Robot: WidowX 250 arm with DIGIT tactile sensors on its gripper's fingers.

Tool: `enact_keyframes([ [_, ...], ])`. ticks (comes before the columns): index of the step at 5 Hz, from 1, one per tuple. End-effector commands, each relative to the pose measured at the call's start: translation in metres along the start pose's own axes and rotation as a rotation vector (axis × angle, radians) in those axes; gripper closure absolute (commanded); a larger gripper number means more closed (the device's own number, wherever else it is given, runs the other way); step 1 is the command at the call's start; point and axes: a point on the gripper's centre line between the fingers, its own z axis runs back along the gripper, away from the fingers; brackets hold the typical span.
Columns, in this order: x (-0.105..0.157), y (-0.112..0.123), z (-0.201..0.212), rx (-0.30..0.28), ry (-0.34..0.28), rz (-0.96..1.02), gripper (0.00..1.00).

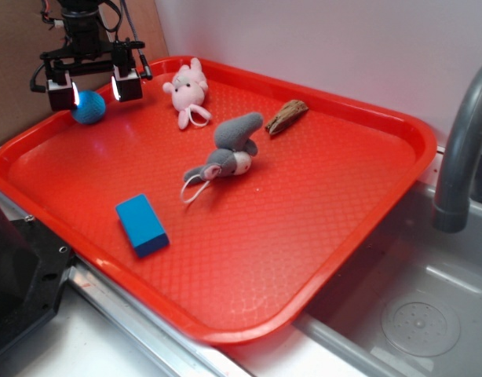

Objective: Grab the blue ball.

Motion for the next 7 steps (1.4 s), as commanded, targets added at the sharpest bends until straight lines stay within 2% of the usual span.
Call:
enact_keyframes([
  [1,0.004,0.011,-0.004,0.000,-0.041,-0.088,0.00],
  [2,-0.007,0.007,-0.011,0.043,-0.058,-0.132,0.42],
  [3,-0.020,0.004,-0.016,0.085,-0.088,-0.187,1.00],
  [7,-0.022,0.001,-0.014,0.095,-0.099,-0.245,1.00],
])
